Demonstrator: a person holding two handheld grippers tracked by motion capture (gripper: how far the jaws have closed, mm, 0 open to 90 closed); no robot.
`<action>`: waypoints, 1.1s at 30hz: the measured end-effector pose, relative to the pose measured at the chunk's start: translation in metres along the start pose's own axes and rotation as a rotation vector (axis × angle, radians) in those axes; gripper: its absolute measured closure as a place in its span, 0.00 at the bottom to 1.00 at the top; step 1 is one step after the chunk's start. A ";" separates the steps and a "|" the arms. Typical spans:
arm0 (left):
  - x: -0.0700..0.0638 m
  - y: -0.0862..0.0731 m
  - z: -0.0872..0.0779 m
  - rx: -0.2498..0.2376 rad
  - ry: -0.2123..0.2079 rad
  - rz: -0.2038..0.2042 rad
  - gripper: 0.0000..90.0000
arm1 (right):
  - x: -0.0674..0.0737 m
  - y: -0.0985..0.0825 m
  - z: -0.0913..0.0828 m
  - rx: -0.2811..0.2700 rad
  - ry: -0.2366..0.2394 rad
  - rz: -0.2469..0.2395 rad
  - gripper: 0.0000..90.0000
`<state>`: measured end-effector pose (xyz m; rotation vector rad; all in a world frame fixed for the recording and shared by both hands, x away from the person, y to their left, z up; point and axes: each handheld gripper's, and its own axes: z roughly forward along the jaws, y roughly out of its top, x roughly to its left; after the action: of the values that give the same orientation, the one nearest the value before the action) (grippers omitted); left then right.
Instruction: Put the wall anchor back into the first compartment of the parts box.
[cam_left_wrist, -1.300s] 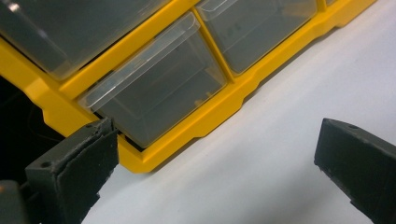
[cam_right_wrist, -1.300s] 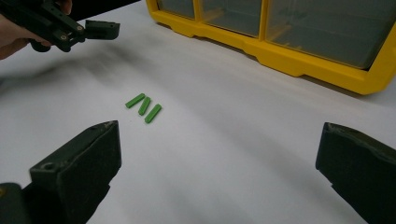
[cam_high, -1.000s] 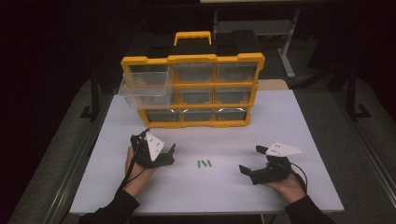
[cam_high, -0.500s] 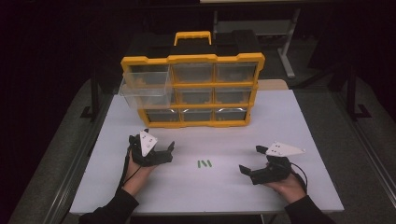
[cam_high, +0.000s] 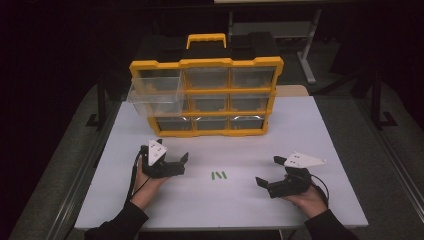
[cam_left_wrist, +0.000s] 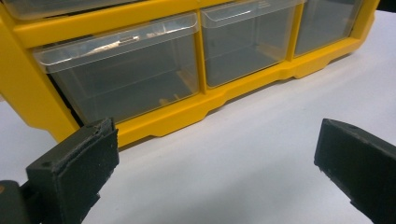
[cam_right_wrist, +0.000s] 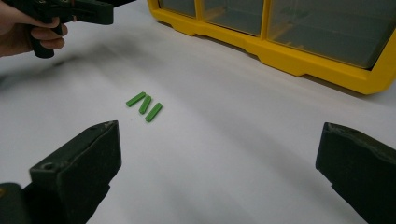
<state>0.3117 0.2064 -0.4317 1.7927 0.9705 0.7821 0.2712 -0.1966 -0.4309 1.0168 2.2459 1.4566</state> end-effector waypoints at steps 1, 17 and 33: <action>0.000 0.000 0.000 0.005 -0.015 0.006 0.00 | 0.000 0.000 0.000 0.001 0.000 -0.001 0.00; 0.002 0.005 -0.007 -0.057 -0.150 0.024 0.00 | 0.000 0.000 0.000 -0.002 0.003 -0.001 0.00; 0.009 0.005 -0.028 -0.119 -0.222 0.026 0.00 | 0.000 0.000 0.000 -0.001 0.001 0.003 0.00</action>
<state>0.2942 0.2249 -0.4156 1.7490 0.7420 0.6276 0.2715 -0.1966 -0.4308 1.0196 2.2453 1.4588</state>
